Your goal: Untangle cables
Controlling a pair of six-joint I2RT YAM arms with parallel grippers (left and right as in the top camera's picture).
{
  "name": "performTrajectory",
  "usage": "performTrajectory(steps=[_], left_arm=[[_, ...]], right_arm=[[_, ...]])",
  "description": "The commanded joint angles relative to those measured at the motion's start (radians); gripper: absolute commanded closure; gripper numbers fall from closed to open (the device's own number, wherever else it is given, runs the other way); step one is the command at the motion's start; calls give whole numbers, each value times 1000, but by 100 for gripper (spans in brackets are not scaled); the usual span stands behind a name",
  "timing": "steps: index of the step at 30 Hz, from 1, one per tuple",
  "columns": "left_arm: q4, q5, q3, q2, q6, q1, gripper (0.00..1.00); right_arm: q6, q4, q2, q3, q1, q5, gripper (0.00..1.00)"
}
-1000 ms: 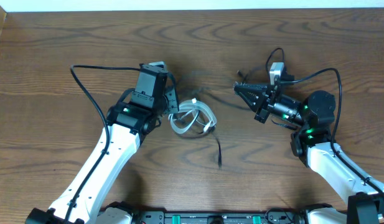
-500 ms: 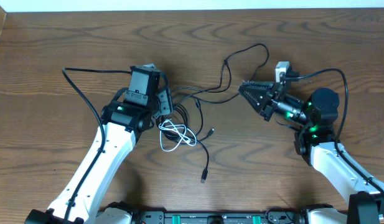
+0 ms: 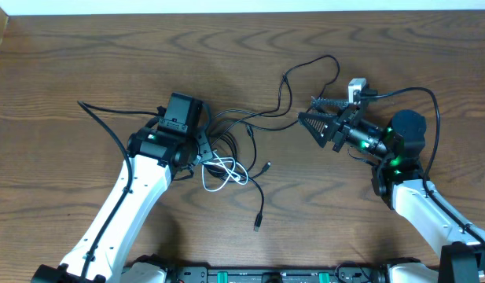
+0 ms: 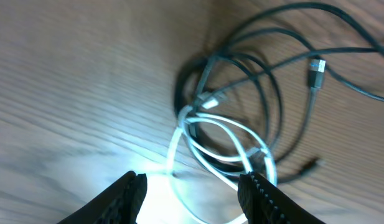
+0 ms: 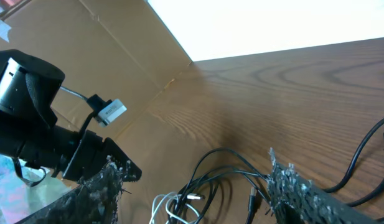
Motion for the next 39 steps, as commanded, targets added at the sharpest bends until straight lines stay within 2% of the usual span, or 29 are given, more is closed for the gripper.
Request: performTrajectory(steps=[1, 3, 5, 13, 17, 27, 39], left_arm=[[-4, 102, 4, -2, -148, 3, 47], [-7, 102, 4, -2, -165, 2, 48], [-8, 102, 1, -2, -171, 2, 55], [0, 86, -60, 23, -398, 3, 55], [7, 55, -77, 60, -461, 3, 55], [54, 58, -77, 170, -485, 3, 54], [69, 57, -77, 187, -485, 3, 54]], right_arm=[[-2, 1, -6, 8, -3, 9, 26], [-2, 1, -6, 8, -3, 9, 25], [-2, 1, -6, 8, -3, 9, 25], [-2, 1, -6, 8, -3, 9, 24], [-2, 1, -6, 8, -3, 9, 24], [-2, 1, -6, 8, -3, 10, 23], [-2, 1, -6, 8, -3, 10, 23]])
